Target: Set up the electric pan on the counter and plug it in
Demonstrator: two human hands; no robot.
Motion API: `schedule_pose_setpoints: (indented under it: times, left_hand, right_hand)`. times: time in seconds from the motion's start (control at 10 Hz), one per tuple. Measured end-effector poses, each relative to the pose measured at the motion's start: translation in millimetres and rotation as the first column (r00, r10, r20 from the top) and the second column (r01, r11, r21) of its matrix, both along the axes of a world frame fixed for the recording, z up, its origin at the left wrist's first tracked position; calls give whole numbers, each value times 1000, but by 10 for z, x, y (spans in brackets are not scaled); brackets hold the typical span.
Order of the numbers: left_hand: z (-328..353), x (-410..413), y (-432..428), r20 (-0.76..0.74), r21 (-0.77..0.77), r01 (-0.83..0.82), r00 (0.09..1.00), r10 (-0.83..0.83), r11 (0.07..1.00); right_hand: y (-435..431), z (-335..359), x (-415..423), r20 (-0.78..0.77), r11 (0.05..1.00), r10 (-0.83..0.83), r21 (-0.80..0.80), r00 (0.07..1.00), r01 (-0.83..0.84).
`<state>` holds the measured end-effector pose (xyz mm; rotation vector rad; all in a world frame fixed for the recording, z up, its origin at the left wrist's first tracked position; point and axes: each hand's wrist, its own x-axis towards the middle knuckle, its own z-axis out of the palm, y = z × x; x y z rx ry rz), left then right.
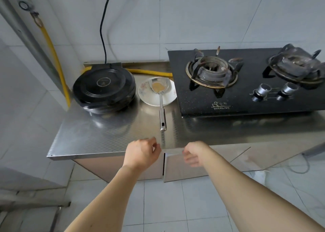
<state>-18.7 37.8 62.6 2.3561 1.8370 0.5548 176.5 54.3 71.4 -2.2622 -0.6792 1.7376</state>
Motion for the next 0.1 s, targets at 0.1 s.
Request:
schedule_pose_setpoints:
  times: [0.1]
  left_hand:
    - [272,-4,32,55,-11,-18,998,18,1000]
  right_hand:
    - [4,368,32,6,994,99,53,995,-99]
